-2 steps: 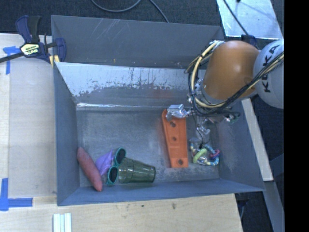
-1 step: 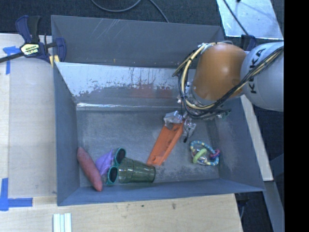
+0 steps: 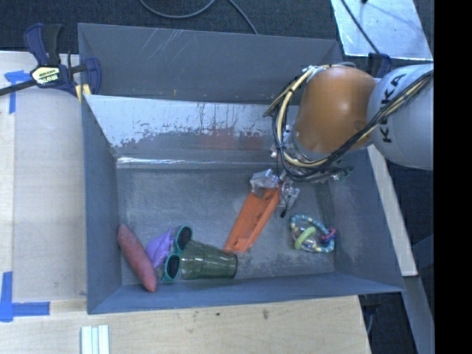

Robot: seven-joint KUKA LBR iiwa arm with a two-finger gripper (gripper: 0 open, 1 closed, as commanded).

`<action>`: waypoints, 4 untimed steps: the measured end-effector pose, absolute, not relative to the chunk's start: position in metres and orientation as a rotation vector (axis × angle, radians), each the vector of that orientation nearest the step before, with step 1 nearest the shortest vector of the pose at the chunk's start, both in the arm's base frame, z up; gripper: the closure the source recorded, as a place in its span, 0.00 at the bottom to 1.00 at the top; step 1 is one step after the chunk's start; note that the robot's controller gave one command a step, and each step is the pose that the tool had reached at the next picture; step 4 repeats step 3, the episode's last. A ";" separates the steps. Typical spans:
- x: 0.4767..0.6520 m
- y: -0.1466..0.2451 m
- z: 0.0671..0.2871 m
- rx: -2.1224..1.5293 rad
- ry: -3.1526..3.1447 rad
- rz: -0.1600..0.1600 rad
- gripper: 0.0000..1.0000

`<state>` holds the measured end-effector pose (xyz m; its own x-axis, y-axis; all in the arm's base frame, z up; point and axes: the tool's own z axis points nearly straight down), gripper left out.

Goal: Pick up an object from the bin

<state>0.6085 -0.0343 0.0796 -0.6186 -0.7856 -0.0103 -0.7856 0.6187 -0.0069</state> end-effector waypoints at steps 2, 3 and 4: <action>0.608 -0.062 0.192 -1.340 2.825 -0.003 1.00; 0.605 -0.060 0.238 -1.357 2.820 0.002 1.00; 0.605 -0.060 0.238 -1.357 2.820 0.002 1.00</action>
Offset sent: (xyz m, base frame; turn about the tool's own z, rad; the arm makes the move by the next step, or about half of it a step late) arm 0.0000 0.0000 0.0000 0.0000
